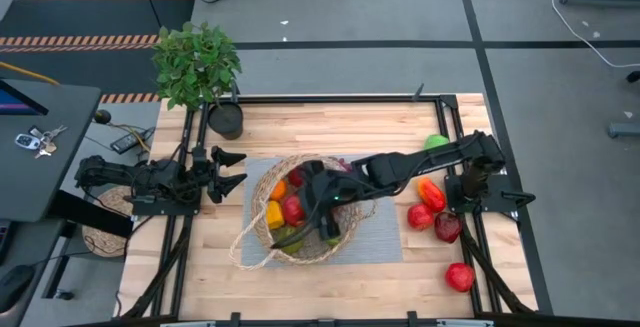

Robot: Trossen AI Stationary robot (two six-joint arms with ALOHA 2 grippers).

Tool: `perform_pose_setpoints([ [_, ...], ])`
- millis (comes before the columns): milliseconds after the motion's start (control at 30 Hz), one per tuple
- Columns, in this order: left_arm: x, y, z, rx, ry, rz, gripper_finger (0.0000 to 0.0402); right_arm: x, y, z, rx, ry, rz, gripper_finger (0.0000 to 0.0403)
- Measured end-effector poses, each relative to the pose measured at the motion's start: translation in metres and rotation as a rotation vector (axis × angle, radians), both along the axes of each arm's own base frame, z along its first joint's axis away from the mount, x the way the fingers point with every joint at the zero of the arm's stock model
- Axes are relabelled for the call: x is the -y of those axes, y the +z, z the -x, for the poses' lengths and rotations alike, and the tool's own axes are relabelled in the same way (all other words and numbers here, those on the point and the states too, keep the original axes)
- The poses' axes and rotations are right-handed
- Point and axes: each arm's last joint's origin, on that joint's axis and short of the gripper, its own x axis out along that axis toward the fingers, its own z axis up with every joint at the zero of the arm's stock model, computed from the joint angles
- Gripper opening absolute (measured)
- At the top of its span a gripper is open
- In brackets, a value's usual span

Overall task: Build produce basket
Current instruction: Put the dark red apple into the brown basket

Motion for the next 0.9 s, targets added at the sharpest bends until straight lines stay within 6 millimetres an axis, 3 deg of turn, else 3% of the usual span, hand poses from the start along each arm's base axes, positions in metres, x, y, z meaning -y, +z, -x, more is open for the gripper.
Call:
perform_pose_setpoints([
  [333,0.000,0.000,0.000,0.000,0.000,0.000,0.0389,0.002,-0.012,0.006,-0.094,0.134,0.173,0.0271],
  [700,0.000,0.000,0.000,0.000,0.000,0.000,0.0389,0.000,-0.014,0.010,-0.139,0.475,0.776,0.0290],
  [900,0.000,0.000,0.000,0.000,0.000,0.000,0.0389,0.002,-0.009,0.005,-0.072,0.486,0.817,0.0290],
])
